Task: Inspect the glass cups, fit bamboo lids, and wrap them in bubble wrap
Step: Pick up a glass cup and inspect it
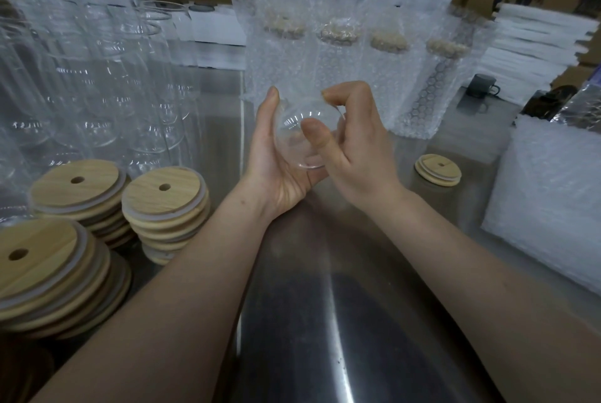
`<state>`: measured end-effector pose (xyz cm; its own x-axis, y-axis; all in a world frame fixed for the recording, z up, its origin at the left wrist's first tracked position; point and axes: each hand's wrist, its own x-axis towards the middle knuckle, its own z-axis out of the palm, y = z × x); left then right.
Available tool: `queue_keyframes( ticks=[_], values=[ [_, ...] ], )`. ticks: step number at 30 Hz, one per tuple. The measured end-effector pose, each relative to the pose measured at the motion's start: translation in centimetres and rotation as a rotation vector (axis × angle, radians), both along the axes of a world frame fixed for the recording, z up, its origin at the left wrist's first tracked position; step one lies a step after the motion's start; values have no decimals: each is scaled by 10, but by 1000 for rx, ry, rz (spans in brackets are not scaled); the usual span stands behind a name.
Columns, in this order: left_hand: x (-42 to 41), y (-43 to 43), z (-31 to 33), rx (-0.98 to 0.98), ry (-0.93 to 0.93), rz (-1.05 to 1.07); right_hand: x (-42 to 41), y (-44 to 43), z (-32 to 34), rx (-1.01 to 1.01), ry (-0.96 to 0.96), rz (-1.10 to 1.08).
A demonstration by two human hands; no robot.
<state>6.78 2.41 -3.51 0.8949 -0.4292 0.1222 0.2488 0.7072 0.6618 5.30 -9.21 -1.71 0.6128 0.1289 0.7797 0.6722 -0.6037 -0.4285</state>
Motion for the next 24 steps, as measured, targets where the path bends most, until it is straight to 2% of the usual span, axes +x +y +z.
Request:
queue_keyframes(
  ticks=[9,18,22,24],
  values=[
    [1,0,0,-47,-7,-20,4,-2,-4,-32,-75,6],
    [2,2,-2,-98,29,-21,6,-7,-4,59,0,83],
    [2,1,-2,-86,44,12,7,-12,-2,-96,106,159],
    [3,1,-1,-113,109,13,8,-13,-2,-197,130,194]
  ],
)
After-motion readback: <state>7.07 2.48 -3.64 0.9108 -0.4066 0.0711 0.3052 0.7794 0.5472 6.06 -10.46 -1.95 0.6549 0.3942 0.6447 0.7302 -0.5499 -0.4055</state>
